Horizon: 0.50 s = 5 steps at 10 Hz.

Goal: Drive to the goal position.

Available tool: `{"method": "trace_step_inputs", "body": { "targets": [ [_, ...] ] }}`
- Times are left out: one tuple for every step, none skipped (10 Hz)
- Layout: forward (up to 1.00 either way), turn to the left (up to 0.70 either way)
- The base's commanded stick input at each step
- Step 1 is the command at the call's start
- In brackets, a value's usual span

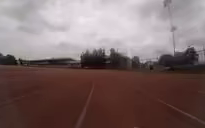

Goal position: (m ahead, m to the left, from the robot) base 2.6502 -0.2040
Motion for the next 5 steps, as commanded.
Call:
{"method": "trace_step_inputs", "body": {
  "targets": [
    [0.7,0.0],
    [0.7,0.0],
    [0.7,0.0],
    [0.7,0.0],
    [0.7,0.0]
  ]
}}
